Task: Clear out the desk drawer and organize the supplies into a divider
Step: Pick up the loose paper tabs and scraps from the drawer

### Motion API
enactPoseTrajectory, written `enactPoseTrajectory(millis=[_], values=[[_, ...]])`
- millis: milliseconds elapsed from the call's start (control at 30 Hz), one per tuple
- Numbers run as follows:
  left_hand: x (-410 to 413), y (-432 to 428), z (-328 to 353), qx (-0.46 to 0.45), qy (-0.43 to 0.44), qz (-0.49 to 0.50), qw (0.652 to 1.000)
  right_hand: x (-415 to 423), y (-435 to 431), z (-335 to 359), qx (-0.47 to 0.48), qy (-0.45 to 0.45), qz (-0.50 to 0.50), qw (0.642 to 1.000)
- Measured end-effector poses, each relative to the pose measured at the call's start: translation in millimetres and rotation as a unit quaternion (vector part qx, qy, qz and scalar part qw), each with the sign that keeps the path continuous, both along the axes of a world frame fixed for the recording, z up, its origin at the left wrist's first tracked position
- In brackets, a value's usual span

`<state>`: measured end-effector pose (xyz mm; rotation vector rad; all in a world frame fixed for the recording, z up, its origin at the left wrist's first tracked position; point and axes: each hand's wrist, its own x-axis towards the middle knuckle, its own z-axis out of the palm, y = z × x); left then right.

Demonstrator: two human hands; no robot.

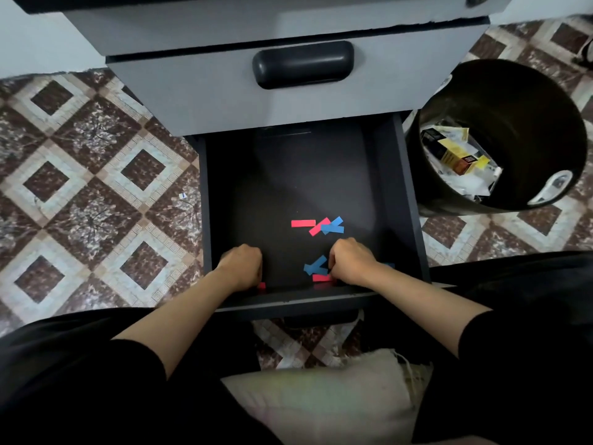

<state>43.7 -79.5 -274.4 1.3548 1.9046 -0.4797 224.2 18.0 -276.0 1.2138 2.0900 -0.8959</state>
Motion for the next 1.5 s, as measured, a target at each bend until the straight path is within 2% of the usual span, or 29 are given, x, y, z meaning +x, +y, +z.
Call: enactPoseTrajectory(millis=[267,367,433,500,567,633,700,767,867,1000,1267,1300,1367,1400,1433,1500], values=[[2,6,8,0.002,0.008,-0.028,1.0,-2,1,-1,-0.006,-0.014,0.047,0.999],[-1,16,11,0.028,-0.05,0.037,0.998,-2,7,3,-0.028,-0.009,0.047,0.998],[-1,21,11,0.054,-0.135,0.12,0.982,-3,14,9,-0.055,0.008,0.015,0.998],[6,24,12,0.076,-0.246,0.261,0.93,-6,20,13,-0.074,0.045,-0.052,0.995],[14,26,15,0.086,-0.35,0.415,0.836,-12,21,15,-0.109,0.092,-0.161,0.977],[22,27,18,0.09,-0.408,0.502,0.757,-16,17,15,-0.155,0.14,-0.279,0.937],[27,27,17,0.086,-0.437,0.54,0.714,-20,13,15,-0.195,0.176,-0.364,0.893],[30,26,14,0.085,-0.44,0.565,0.693,-22,11,17,-0.22,0.197,-0.401,0.867],[31,25,10,0.096,-0.418,0.587,0.687,-24,11,19,-0.242,0.208,-0.413,0.853],[29,28,11,0.11,-0.404,0.604,0.678,-27,10,17,-0.256,0.204,-0.401,0.856],[28,29,9,0.087,-0.387,0.581,0.71,-28,9,16,-0.264,0.197,-0.359,0.873],[27,29,9,0.088,-0.384,0.583,0.711,-29,10,14,-0.222,0.194,-0.326,0.898],[26,31,9,0.094,-0.371,0.591,0.71,-29,21,9,-0.032,0.161,-0.159,0.974],[25,33,9,0.097,-0.363,0.594,0.711,-30,27,8,0.061,0.133,-0.069,0.987],[24,34,9,0.099,-0.355,0.596,0.714,-30,32,6,0.115,0.115,-0.012,0.987],[23,36,9,0.104,-0.35,0.592,0.718,-31,35,0,0.14,0.088,0.042,0.985]])
